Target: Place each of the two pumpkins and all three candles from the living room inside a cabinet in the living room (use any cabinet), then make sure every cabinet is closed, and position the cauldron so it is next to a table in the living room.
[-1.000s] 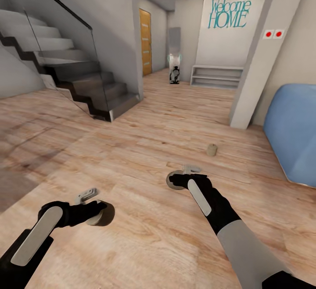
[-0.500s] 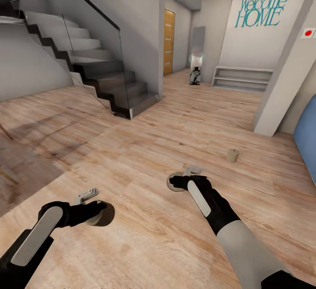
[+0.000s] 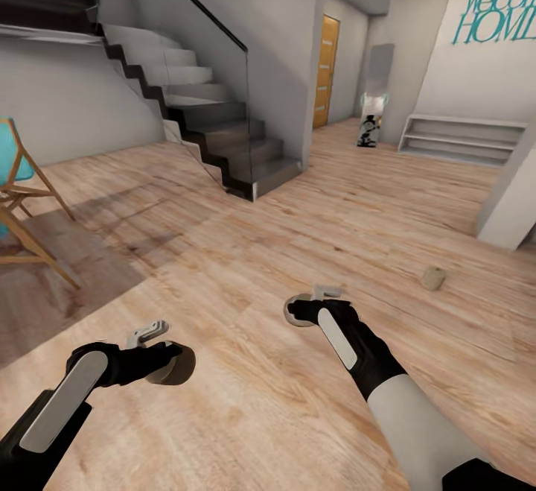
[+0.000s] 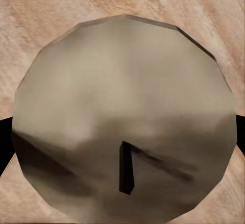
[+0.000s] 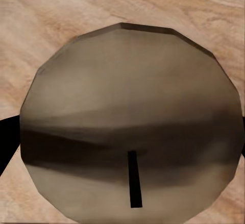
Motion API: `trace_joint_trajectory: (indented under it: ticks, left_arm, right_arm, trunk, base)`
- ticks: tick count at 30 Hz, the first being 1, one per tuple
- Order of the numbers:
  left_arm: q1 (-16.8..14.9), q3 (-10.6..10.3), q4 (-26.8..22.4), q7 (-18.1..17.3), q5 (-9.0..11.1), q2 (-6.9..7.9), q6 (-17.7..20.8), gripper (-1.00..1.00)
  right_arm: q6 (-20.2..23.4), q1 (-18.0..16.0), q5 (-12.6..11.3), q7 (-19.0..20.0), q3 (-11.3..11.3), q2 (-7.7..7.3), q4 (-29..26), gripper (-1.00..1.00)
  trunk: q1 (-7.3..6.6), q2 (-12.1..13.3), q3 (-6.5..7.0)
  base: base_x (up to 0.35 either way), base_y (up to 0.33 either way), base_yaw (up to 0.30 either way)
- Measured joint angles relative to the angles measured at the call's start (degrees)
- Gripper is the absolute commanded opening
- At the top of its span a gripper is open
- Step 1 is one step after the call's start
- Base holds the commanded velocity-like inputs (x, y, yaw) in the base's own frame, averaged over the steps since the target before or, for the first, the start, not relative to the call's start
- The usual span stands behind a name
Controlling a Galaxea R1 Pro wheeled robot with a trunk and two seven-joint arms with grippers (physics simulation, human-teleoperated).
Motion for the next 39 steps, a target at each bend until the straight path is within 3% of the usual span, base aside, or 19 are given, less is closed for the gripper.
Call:
trace_joint_trajectory:
  ticks: [39]
  left_arm:
    - [0.00,-0.17,0.00,-0.07,0.16,-0.07,-0.15,-1.00]
  right_arm:
    - [-0.09,0.02,0.18,0.00,0.03,0.05,0.11,-1.00]
  trunk:
    - [0.00,0.00,0.00]
  base:
    - [0.000,0.000,0.292]
